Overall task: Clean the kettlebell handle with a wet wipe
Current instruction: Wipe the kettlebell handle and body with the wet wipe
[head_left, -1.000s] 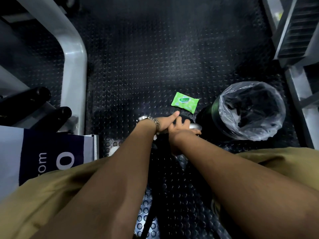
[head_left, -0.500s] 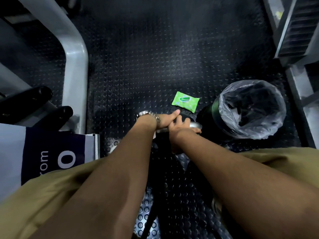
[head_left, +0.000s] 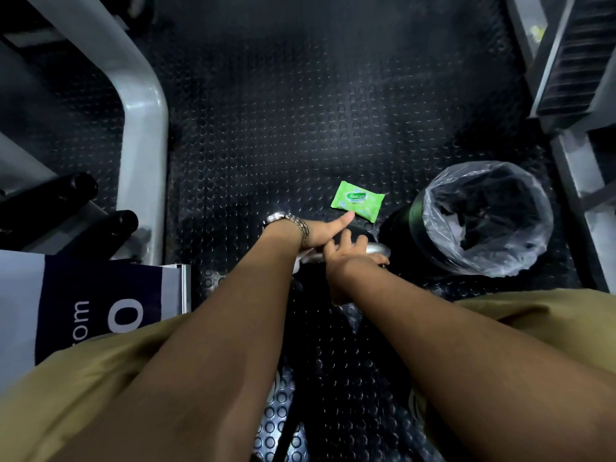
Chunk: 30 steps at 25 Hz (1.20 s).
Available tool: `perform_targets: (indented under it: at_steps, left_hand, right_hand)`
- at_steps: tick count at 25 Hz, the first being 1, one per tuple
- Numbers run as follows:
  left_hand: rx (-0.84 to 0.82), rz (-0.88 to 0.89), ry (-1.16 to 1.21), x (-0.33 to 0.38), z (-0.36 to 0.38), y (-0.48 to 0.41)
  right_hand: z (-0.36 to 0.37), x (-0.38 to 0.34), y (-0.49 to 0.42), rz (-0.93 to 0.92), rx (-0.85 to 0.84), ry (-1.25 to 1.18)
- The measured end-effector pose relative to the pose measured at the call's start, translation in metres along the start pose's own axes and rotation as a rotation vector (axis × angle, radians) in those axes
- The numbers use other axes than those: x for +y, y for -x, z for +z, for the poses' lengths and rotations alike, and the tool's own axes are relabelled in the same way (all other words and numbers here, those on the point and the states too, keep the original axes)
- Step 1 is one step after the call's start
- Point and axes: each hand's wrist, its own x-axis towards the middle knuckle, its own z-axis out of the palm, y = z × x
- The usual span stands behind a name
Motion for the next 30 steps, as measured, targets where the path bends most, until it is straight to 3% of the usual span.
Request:
perform_targets:
  at_steps: [4, 12, 15, 21, 24, 28, 30]
  left_hand:
    - [0.051, -0.006, -0.022, -0.013, 0.005, -0.013]
    - [-0.090, 0.002, -0.020, -0.004, -0.008, -0.008]
    - [-0.001, 0.028, -0.002, -0.006, 0.007, -0.009]
    - [-0.042, -0.056, -0.078, 0.012, -0.022, 0.012]
    - [-0.089, -0.006, -0.053, 0.007, -0.010, 0.002]
    - [0.055, 0.094, 0.008, -0.007, 0.011, -0.002]
    - [0.024, 0.067, 0.012, -0.005, 0.000, 0.002]
  right_hand:
    - [0.000, 0.002, -0.003, -0.002, -0.008, -0.026]
    - [-0.001, 0.000, -0.004, -0.010, -0.017, -0.002]
    - [-0.002, 0.002, -0.004, -0.009, -0.012, -0.009]
    - [0.001, 0.000, -0.002, -0.004, -0.006, 0.042]
    - [-0.002, 0.000, -0.002, -0.003, -0.017, 0.009]
    - [-0.003, 0.000, -0.002, 0.004, -0.013, -0.023]
    - [-0.001, 0.000, -0.002, -0.002, -0.012, -0.017]
